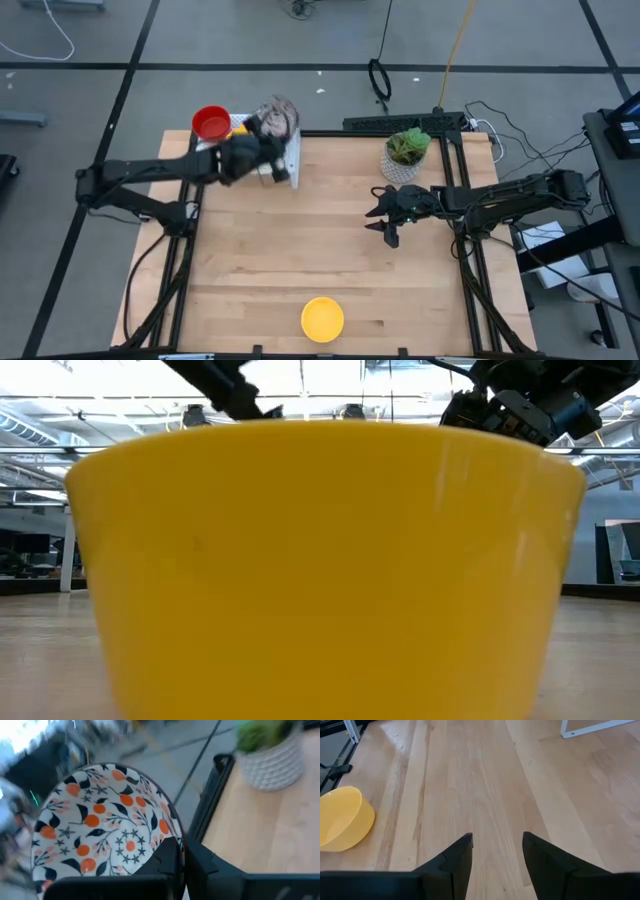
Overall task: Pick & Place Mini bowls
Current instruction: Stack the white patterned bowl on the white patterned bowl on the shelf
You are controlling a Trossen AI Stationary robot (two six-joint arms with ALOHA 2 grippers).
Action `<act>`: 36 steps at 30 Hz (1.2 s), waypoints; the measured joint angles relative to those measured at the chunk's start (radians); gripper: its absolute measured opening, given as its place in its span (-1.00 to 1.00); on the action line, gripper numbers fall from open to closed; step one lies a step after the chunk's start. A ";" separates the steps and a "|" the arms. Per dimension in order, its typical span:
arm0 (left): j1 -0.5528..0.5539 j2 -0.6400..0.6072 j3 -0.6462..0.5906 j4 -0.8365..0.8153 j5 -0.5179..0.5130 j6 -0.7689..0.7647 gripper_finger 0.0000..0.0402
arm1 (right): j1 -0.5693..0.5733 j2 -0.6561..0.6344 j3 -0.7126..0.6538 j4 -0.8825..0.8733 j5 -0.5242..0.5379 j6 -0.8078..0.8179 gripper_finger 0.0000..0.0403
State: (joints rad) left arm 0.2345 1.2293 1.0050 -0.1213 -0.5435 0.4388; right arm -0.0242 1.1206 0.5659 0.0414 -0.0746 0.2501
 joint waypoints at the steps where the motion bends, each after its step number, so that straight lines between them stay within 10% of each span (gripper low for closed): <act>1: 0.043 -0.001 0.000 -0.018 0.031 -0.022 -0.93 | 0.000 0.000 0.000 0.001 0.000 0.000 -0.21; 10: 0.283 0.027 -0.001 -0.073 0.283 -0.138 -0.83 | 0.000 0.000 0.000 0.015 0.000 -0.001 -0.21; 36: 0.394 0.111 0.001 -0.114 0.392 -0.117 -0.92 | 0.000 0.000 0.000 0.015 0.000 -0.012 -0.21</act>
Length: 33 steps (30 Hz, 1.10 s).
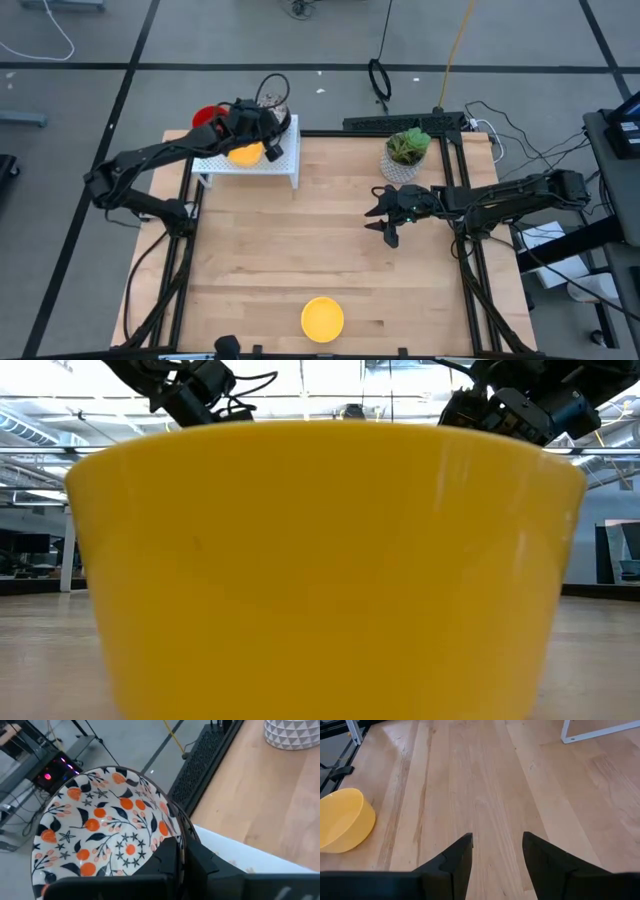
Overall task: Pick & Place Mini bowls
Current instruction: Stack the white patterned bowl on the white patterned bowl on the shelf
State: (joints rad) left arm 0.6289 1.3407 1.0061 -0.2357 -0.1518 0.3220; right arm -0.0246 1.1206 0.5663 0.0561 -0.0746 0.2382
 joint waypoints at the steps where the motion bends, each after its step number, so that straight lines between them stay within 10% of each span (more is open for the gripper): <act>1: 0.000 0.005 0.000 0.010 -0.001 0.007 -0.92 | 0.000 0.000 0.000 0.000 0.000 0.000 -0.21; 21: 0.000 0.005 -0.002 0.032 -0.014 -0.066 -0.75 | 0.000 0.000 0.000 0.000 0.000 0.000 -0.21; 33: -0.010 -0.090 -0.003 0.039 -0.036 -0.075 -0.08 | 0.000 0.000 0.000 -0.001 0.000 0.000 -0.21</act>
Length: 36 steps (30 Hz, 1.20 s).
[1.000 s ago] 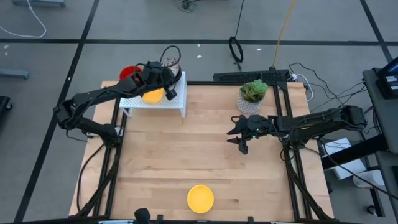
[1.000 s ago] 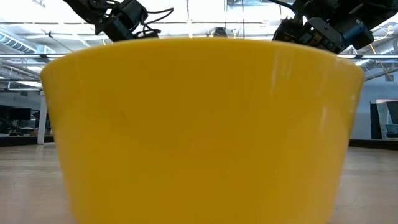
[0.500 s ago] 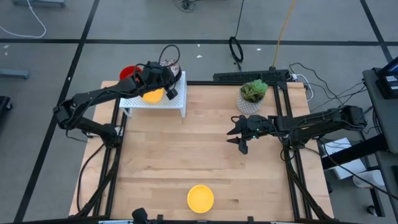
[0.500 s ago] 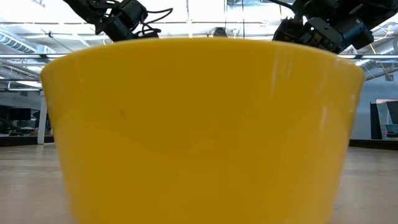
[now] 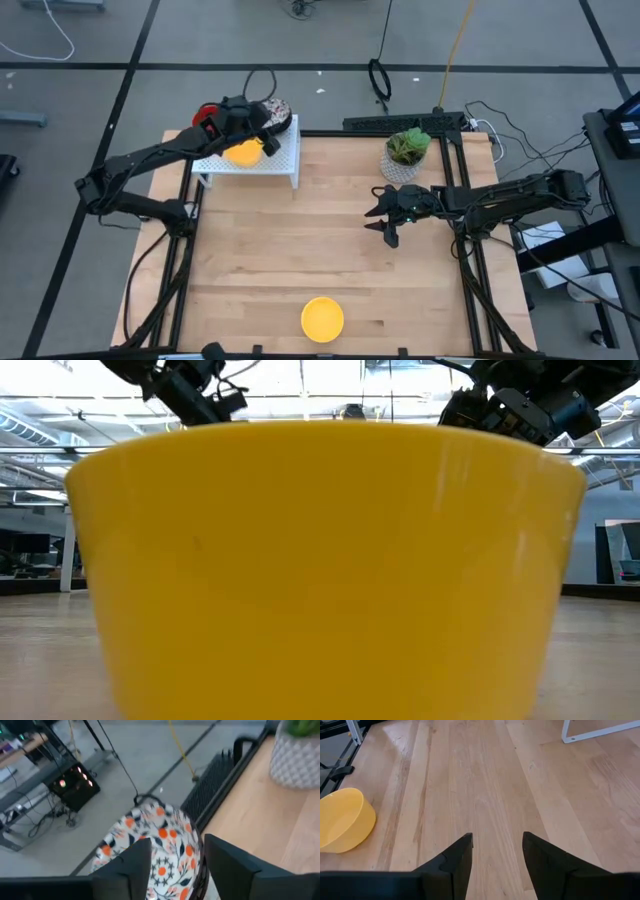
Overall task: Pick & Place Mini bowls
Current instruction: Stack the white patterned bowl on the white patterned bowl on the shelf, then stack the yellow bowl on the yellow bowl on the shelf
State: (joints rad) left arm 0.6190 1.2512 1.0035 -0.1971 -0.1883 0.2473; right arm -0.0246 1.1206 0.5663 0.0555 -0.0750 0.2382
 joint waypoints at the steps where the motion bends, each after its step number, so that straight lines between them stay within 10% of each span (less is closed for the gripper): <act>1: -0.008 -0.016 0.000 0.006 0.001 -0.002 -0.05 | 0.000 0.000 0.000 0.000 0.000 0.000 -0.21; 12: -0.239 -0.129 0.000 -0.073 0.295 -0.259 -0.06 | 0.000 0.000 0.000 0.000 0.000 -0.045 -0.21; 36: -0.841 0.328 0.000 -0.113 0.284 -0.719 -0.14 | 0.000 0.000 0.000 0.024 -0.004 -0.041 -0.21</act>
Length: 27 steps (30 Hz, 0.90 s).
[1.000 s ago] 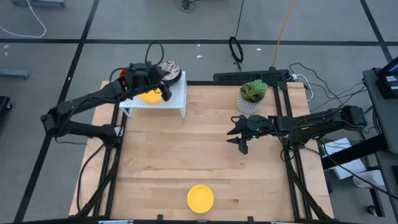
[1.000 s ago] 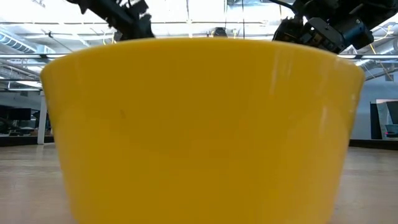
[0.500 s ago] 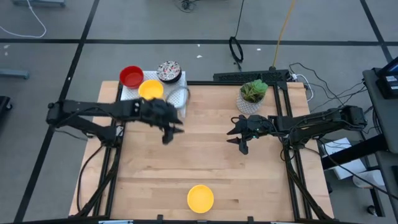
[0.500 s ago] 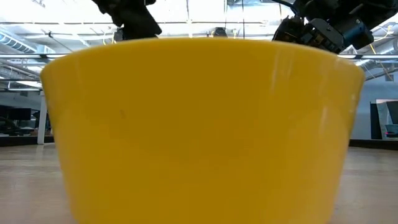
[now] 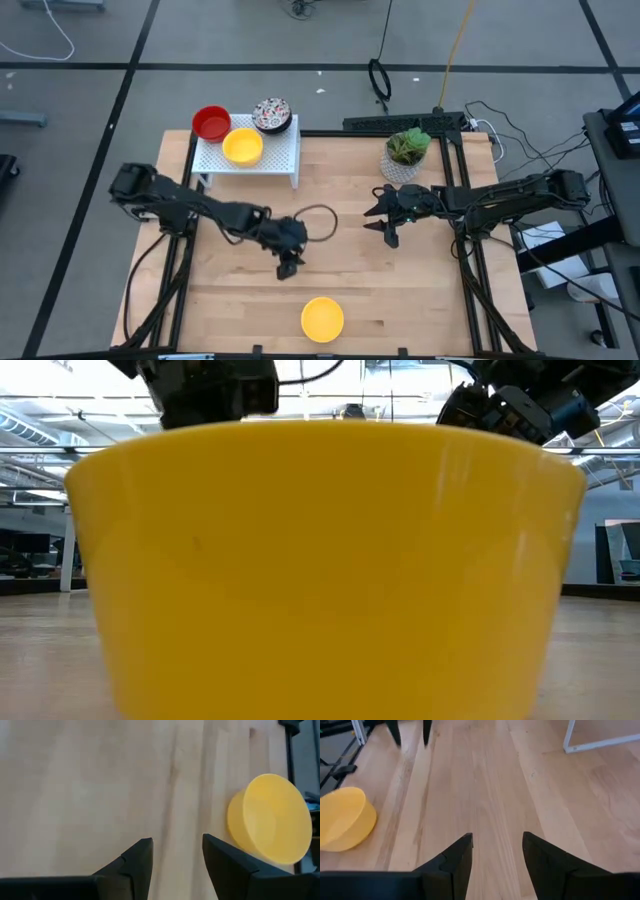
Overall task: Pick & Place Mini bowls
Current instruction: Stack the yellow bowl on the yellow bowl on the shelf
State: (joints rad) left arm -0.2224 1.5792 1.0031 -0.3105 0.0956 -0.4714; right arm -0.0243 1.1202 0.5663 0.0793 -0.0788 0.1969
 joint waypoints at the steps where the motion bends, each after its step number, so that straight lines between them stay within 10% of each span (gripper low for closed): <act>1: -0.011 0.023 0.000 0.027 0.001 -0.020 -0.14 | 0.000 0.000 0.000 0.003 0.000 0.000 -0.21; 27: -0.184 0.269 0.001 0.433 0.031 -0.232 -0.14 | 0.000 0.000 -0.001 0.015 -0.001 0.000 -0.21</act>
State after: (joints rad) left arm -0.4059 1.8484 1.0042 0.1230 0.1261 -0.7033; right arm -0.0243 1.1202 0.5652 0.0948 -0.0793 0.1970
